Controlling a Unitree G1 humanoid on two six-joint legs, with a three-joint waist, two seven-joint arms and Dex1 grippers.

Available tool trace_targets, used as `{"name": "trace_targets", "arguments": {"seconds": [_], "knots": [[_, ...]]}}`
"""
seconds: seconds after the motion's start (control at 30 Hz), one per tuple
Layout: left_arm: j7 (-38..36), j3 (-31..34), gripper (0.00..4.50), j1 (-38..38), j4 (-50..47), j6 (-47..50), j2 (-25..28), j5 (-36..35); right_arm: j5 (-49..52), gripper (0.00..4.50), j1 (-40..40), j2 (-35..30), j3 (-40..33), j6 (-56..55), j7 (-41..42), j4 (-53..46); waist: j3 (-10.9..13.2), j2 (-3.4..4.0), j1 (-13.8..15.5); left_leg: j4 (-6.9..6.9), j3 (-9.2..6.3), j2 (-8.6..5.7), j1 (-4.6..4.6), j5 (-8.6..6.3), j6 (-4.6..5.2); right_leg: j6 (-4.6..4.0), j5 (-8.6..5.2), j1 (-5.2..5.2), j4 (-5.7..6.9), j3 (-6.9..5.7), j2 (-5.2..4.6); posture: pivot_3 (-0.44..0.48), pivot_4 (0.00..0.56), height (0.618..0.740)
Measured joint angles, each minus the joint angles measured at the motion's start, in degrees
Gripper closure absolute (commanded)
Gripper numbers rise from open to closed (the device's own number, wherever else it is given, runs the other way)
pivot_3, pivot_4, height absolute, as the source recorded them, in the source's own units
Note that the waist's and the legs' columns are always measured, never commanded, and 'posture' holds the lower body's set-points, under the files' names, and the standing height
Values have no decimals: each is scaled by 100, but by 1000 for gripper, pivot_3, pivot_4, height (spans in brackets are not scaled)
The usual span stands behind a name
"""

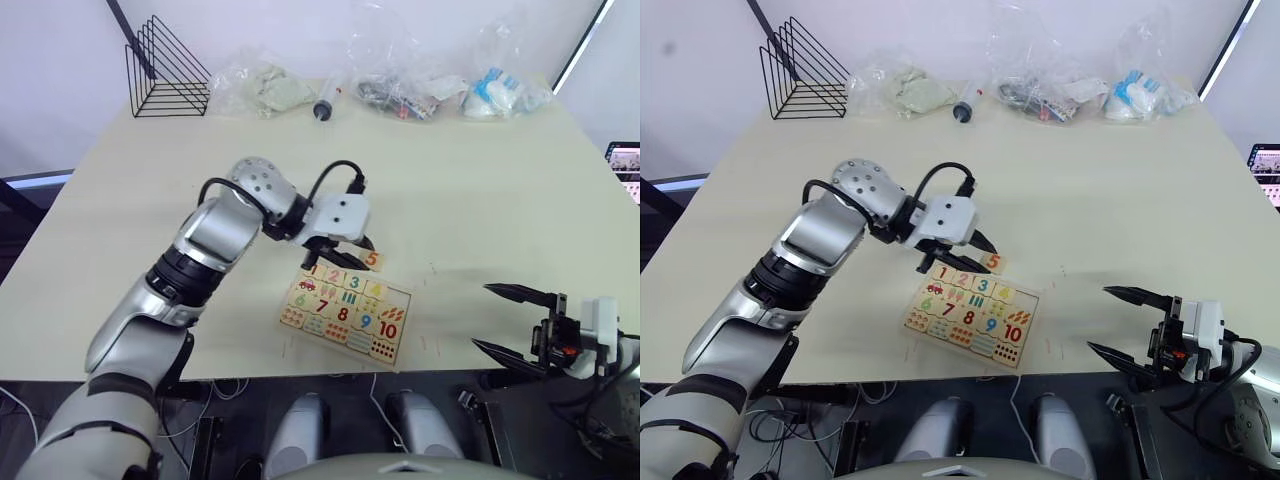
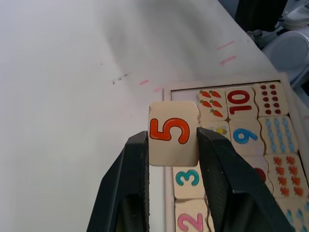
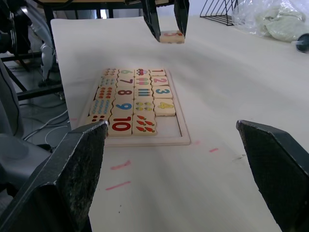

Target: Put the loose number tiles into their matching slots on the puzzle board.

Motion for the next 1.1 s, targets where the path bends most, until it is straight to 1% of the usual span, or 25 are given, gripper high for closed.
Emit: {"name": "trace_targets", "arguments": {"seconds": [0.2,0.43,0.5,0.53,0.6,0.77,0.97,1.1], "knots": [[112,-568,3551,-283,-320,929,-300,423,0,0,-81,-4,0,-11,7,39,0,0,-1,0,0,0,0,0,0,0,0,0,0,1,0,0,150,740],[85,-1117,3551,-296,-601,1406,-438,700,-2,0,-99,-2,1,-63,5,77,0,0,0,0,2,0,1,0,0,0,0,0,0,3,0,0,150,740],[109,-1267,3551,-307,-596,1462,-512,802,-4,0,-102,-2,1,-64,3,103,0,0,2,0,2,0,1,0,0,0,0,0,0,3,0,0,150,740],[162,-1448,3551,-313,-571,1493,-622,921,-7,0,-122,7,2,-67,-4,123,0,0,6,0,1,-1,0,0,0,0,0,0,0,3,0,0,150,740],[200,-1541,3551,-314,-549,1492,-690,986,-10,0,-124,11,2,-72,-5,124,0,0,4,0,2,-1,0,0,0,0,0,0,0,3,0,0,150,740],[358,-1650,3551,-460,-319,1489,-926,1257,-34,0,-121,37,21,-82,-26,125,0,0,3,0,2,-1,0,0,0,0,0,0,0,3,0,0,150,740],[312,-1793,3551,-525,-251,1587,-961,1428,-35,0,-99,36,21,-101,-30,124,0,0,4,0,2,-1,0,0,0,0,0,0,0,4,0,0,150,740],[351,-1886,3551,-558,-102,1512,-1127,1582,-35,0,-93,36,21,-110,-41,124,0,0,7,0,3,-1,0,0,0,0,0,0,0,4,-1,0,150,740]]}}
